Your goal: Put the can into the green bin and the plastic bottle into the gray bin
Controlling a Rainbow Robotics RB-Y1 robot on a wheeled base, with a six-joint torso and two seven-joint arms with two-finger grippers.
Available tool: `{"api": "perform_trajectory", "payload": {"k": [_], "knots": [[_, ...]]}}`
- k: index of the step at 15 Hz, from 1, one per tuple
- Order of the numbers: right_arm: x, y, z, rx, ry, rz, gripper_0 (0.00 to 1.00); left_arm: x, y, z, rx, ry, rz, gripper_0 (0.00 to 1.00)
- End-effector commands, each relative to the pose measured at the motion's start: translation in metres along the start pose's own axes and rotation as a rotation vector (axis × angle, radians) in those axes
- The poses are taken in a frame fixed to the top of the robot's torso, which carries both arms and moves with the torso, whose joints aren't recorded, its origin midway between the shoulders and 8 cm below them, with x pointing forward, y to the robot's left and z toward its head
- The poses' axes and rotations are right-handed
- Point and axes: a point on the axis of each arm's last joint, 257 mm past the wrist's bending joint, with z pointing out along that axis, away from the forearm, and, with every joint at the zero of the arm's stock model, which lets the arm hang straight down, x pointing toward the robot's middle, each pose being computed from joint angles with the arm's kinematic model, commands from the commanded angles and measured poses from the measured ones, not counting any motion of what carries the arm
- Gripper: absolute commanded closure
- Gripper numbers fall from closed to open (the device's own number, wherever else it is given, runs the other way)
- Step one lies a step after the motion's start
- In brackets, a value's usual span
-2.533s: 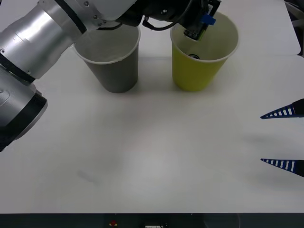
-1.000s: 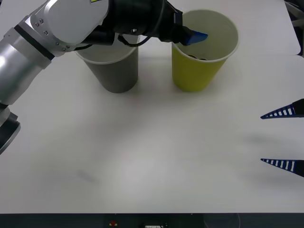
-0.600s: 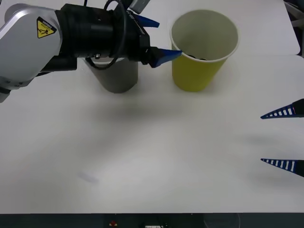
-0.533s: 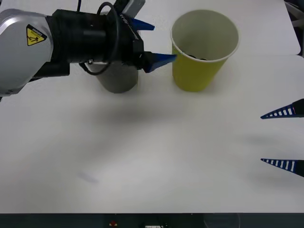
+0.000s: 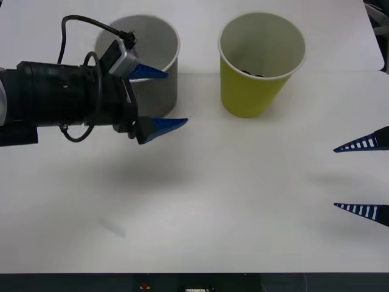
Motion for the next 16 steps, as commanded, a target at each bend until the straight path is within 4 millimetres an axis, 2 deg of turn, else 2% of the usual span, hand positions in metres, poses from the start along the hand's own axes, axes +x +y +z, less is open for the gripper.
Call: {"api": "perform_trajectory", "payload": {"k": [1, 8, 16], "knots": [[0.0, 0.0, 0.0, 0.0, 0.0, 0.0, 0.0, 0.021, -0.007, -0.017, 0.028, 0.018, 0.038, 0.0], [0.0, 0.0, 0.0, 0.0, 0.0, 0.0, 0.0, 0.075, -0.028, -0.064, 0.084, 0.074, 0.126, 0.0], [0.0, 0.0, 0.0, 0.0, 0.0, 0.0, 0.0, 0.145, -0.027, -0.131, 0.204, 0.18, 0.188, 0.0]]}}
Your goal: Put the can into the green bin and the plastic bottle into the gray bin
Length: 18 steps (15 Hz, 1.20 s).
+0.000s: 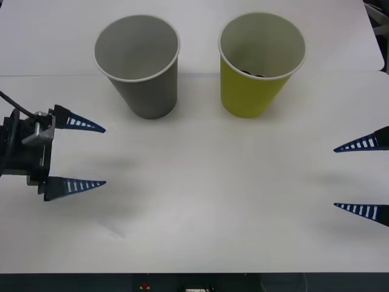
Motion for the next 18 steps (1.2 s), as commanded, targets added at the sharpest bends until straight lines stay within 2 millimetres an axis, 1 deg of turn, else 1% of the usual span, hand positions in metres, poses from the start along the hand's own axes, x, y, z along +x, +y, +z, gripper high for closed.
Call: {"api": "perform_trajectory", "payload": {"k": [1, 5, 7, 10, 12, 18], "knots": [[0.0, 0.0, 0.0, 0.0, 0.0, 0.0, 0.0, 0.021, -0.006, -0.016, 0.045, 0.014, 0.022, 0.0], [0.0, 0.0, 0.0, 0.0, 0.0, 0.0, 0.0, 0.045, -0.016, -0.034, 0.05, 0.038, 0.047, 0.0], [0.0, 0.0, 0.0, 0.0, 0.0, 0.0, 0.0, 0.05, -0.025, -0.042, 0.043, 0.046, 0.039, 0.0], [0.0, 0.0, 0.0, 0.0, 0.0, 0.0, 0.0, 0.057, -0.032, -0.051, 0.03, 0.06, 0.039, 0.0], [0.0, 0.0, 0.0, 0.0, 0.0, 0.0, 0.0, 0.064, -0.034, -0.054, 0.027, 0.079, 0.053, 0.0], [0.0, 0.0, 0.0, 0.0, 0.0, 0.0, 0.0, 0.068, -0.034, -0.055, 0.026, 0.088, 0.063, 0.0]]}}
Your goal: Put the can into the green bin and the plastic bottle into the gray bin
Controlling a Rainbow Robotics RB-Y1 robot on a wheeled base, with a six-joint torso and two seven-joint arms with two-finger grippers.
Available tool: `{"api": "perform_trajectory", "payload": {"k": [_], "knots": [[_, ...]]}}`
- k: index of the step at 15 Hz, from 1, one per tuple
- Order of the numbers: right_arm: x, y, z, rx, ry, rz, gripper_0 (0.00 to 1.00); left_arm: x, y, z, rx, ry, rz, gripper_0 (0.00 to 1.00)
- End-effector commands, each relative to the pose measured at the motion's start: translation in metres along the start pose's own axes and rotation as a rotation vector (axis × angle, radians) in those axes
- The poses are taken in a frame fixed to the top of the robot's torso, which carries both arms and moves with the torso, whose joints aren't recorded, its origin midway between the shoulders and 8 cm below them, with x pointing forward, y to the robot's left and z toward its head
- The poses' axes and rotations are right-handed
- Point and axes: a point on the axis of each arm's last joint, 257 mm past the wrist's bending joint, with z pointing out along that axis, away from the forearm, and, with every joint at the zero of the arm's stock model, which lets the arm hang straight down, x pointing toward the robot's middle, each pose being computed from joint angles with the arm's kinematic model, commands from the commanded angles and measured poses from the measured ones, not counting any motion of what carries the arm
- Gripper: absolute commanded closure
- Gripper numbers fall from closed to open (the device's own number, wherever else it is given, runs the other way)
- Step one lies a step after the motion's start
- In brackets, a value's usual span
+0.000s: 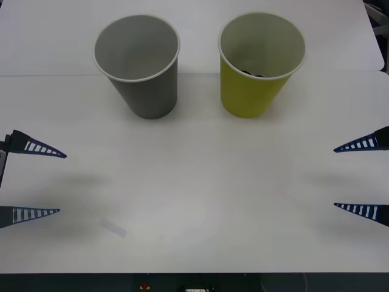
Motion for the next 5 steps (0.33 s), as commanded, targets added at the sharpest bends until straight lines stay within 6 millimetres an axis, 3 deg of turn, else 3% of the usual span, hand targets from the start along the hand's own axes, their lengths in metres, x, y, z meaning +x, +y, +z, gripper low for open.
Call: {"api": "perform_trajectory", "payload": {"k": [1, 5], "knots": [[0.0, 0.0, 0.0, 0.0, 0.0, 0.0, 0.0, 0.0048, 0.0011, -0.0014, -0.002, 0.018, 0.006, 0.0], [0.0, 0.0, 0.0, 0.0, 0.0, 0.0, 0.0, 0.0078, 0.0021, -0.002, -0.006, 0.029, 0.008, 0.0]]}}
